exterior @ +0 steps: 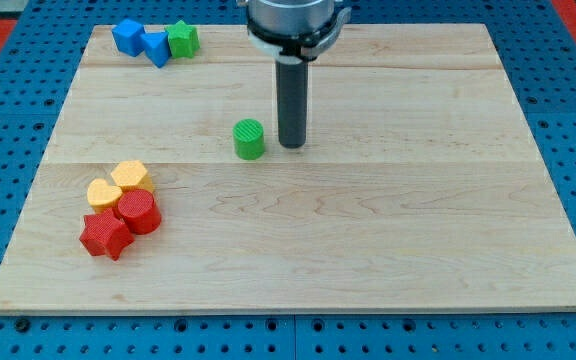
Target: Move the green circle towards the group of blocks
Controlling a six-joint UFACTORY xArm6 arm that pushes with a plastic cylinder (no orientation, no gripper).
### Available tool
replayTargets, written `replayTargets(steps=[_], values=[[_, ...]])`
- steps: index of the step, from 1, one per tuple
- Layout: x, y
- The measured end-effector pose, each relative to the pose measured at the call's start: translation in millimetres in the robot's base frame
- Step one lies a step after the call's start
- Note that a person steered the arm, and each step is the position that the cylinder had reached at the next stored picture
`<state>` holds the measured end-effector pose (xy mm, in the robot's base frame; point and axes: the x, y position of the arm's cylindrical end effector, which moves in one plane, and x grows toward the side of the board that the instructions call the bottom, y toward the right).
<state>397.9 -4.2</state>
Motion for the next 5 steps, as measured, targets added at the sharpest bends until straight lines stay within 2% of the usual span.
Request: replayTargets(steps=[1,2,3,4,5], values=[[-2,-78],[26,-142],[42,-173],[28,-71],[-47,-31]])
